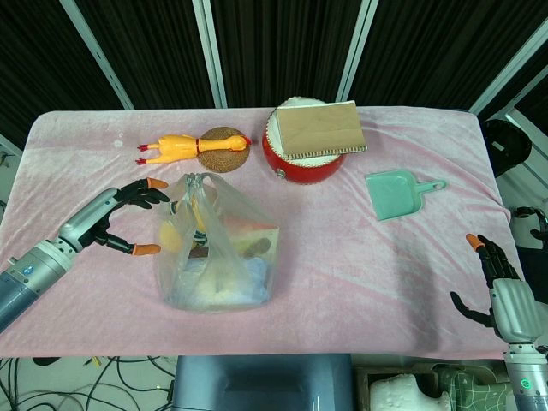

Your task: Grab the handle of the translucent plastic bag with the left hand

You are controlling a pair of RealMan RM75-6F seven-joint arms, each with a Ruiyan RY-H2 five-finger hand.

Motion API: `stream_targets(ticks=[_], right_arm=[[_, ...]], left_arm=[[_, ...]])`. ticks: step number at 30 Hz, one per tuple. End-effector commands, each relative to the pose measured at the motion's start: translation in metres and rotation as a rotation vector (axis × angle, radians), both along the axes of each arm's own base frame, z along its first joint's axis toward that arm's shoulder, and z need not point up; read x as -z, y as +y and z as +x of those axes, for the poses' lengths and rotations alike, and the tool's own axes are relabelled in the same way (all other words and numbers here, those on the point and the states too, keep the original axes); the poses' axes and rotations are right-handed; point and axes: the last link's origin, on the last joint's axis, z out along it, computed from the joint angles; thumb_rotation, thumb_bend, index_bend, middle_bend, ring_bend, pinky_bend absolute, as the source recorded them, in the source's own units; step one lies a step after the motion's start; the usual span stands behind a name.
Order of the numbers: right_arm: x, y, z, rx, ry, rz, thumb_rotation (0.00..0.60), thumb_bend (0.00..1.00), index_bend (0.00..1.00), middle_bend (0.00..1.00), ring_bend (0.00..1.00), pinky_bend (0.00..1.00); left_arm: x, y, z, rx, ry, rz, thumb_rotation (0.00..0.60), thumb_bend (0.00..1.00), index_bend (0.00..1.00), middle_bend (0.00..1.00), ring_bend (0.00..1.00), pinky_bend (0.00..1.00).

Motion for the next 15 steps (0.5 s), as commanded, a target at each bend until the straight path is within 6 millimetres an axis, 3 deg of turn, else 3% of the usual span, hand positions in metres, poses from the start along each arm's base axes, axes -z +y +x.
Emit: stream_targets(ticks=[1, 15], right_arm=[[0.0000, 0.0001, 0.0000, 0.000, 0.000, 0.000, 0.600, 0.24, 0.00, 0.00, 0.00, 0.18], [0.0009, -0.0004, 0.0004, -0.001, -0.003, 0.005, 0.600, 0.24, 0.00, 0.00, 0.00, 0.18]], left_arm=[[0.0002, 0.0000, 0.0003, 0.001, -0.001, 0.000, 0.600, 0.12, 0.16, 0.26, 0.21, 0.24], [0.0006, 0.0009, 0.0011, -0.002, -0.011, 0.001, 0.600, 0.12, 0.16, 0.26, 0.21, 0.24]])
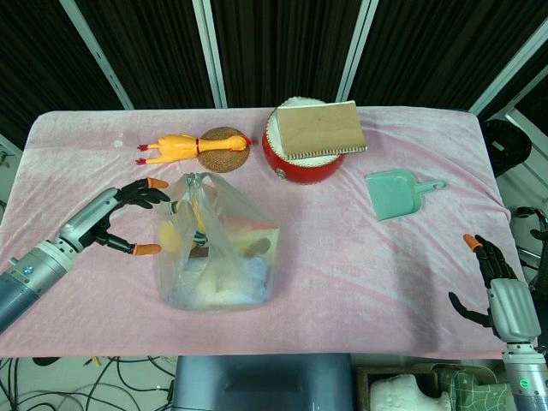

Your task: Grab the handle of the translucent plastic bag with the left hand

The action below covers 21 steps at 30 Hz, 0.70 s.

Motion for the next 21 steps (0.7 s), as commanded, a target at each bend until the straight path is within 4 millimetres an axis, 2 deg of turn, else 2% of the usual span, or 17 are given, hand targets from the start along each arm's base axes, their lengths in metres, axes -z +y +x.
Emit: stream_targets(ticks=[1, 13, 21], right_arm=[[0.000, 0.000, 0.000, 0.002, -0.003, -0.002, 0.600, 0.24, 0.00, 0.00, 0.00, 0.18], [0.000, 0.000, -0.001, 0.002, -0.010, 0.002, 0.600, 0.25, 0.00, 0.00, 0.00, 0.18], [0.000, -0.001, -0.001, 0.004, -0.016, 0.005, 0.600, 0.25, 0.00, 0.00, 0.00, 0.18]], left_arm=[[0.000, 0.000, 0.001, 0.000, -0.004, -0.001, 0.600, 0.12, 0.16, 0.26, 0.21, 0.24], [0.007, 0.005, 0.009, 0.008, 0.000, -0.024, 0.600, 0.11, 0.16, 0.26, 0.21, 0.24], [0.023, 0.018, 0.024, 0.008, 0.000, -0.068, 0.600, 0.00, 0.16, 0.26, 0.21, 0.24]])
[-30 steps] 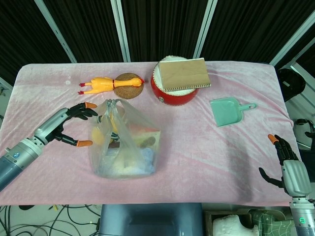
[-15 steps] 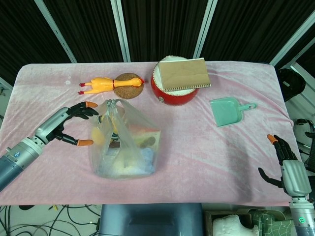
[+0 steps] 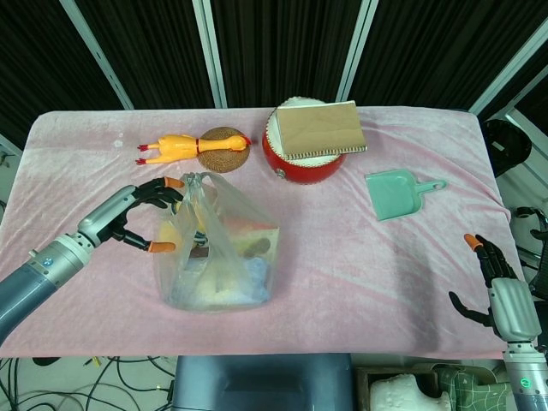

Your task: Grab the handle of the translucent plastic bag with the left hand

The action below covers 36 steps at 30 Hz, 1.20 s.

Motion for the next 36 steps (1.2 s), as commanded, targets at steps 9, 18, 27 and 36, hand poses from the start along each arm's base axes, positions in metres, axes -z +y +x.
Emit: stream_targets(ticks=[9, 18, 27, 36], right_arm=[[0.000, -0.001, 0.000, 0.002, -0.004, -0.001, 0.600, 0.25, 0.00, 0.00, 0.00, 0.18], [0.000, -0.001, 0.000, 0.004, -0.008, -0.001, 0.600, 0.26, 0.00, 0.00, 0.00, 0.18], [0.000, -0.001, 0.000, 0.006, -0.012, 0.001, 0.600, 0.27, 0.00, 0.00, 0.00, 0.18], [0.000, -0.001, 0.000, 0.007, -0.019, 0.002, 0.600, 0.27, 0.00, 0.00, 0.00, 0.18]], left_arm=[[0.023, 0.011, 0.027, 0.021, -0.025, -0.068, 0.600, 0.00, 0.16, 0.26, 0.21, 0.24], [0.044, 0.015, 0.053, 0.051, -0.068, -0.126, 0.600, 0.00, 0.16, 0.26, 0.21, 0.24], [0.062, 0.018, 0.072, 0.062, -0.145, -0.145, 0.600, 0.00, 0.16, 0.26, 0.21, 0.25], [0.079, 0.015, 0.091, 0.092, -0.263, -0.131, 0.600, 0.00, 0.19, 0.29, 0.23, 0.27]])
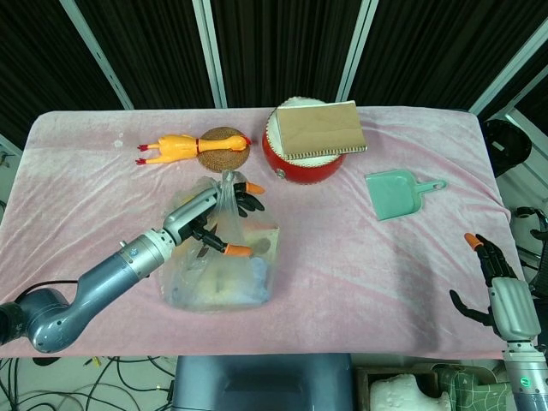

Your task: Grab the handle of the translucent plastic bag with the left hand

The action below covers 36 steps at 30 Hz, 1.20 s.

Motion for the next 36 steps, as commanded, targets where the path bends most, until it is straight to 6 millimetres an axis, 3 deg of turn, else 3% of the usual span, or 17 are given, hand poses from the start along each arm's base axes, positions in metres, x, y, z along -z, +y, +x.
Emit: stream_targets(ticks=[1, 8, 11, 17, 22, 24, 30, 36], right_arm=[[0.000, 0.000, 0.000, 0.000, -0.001, 0.001, 0.600, 0.27, 0.00, 0.00, 0.00, 0.18], [0.000, 0.000, 0.000, -0.003, 0.001, 0.004, 0.600, 0.27, 0.00, 0.00, 0.00, 0.18], [0.000, 0.000, 0.000, -0.004, 0.002, 0.006, 0.600, 0.27, 0.00, 0.00, 0.00, 0.18], [0.000, 0.001, 0.000, -0.007, 0.006, 0.008, 0.600, 0.27, 0.00, 0.00, 0.00, 0.18], [0.001, 0.001, 0.000, -0.006, 0.005, 0.010, 0.600, 0.27, 0.00, 0.00, 0.00, 0.18], [0.000, 0.001, 0.000, -0.004, 0.005, 0.010, 0.600, 0.27, 0.00, 0.00, 0.00, 0.18], [0.000, 0.001, 0.000, -0.008, 0.007, 0.012, 0.600, 0.27, 0.00, 0.00, 0.00, 0.18], [0.001, 0.001, 0.001, -0.008, 0.007, 0.011, 0.600, 0.27, 0.00, 0.00, 0.00, 0.18]], left_arm=[[0.004, -0.002, 0.005, 0.009, -0.034, 0.010, 0.600, 0.00, 0.20, 0.29, 0.23, 0.27], [0.006, -0.006, 0.018, -0.011, -0.157, 0.010, 0.600, 0.00, 0.24, 0.34, 0.27, 0.32], [0.003, -0.009, 0.025, -0.024, -0.242, 0.020, 0.600, 0.00, 0.30, 0.40, 0.33, 0.37], [-0.001, -0.010, 0.031, -0.111, -0.411, 0.037, 0.600, 0.04, 0.51, 0.65, 0.57, 0.55], [0.001, -0.006, 0.030, -0.169, -0.434, 0.091, 0.600, 0.14, 0.74, 0.92, 0.83, 0.76], [0.001, -0.005, 0.030, -0.201, -0.439, 0.131, 0.600, 0.16, 0.78, 0.97, 0.87, 0.80], [-0.009, -0.005, 0.037, -0.220, -0.431, 0.190, 0.600, 0.17, 0.80, 0.99, 0.89, 0.81], [-0.030, -0.007, 0.057, -0.162, -0.421, 0.238, 0.600, 0.16, 0.80, 0.99, 0.89, 0.81]])
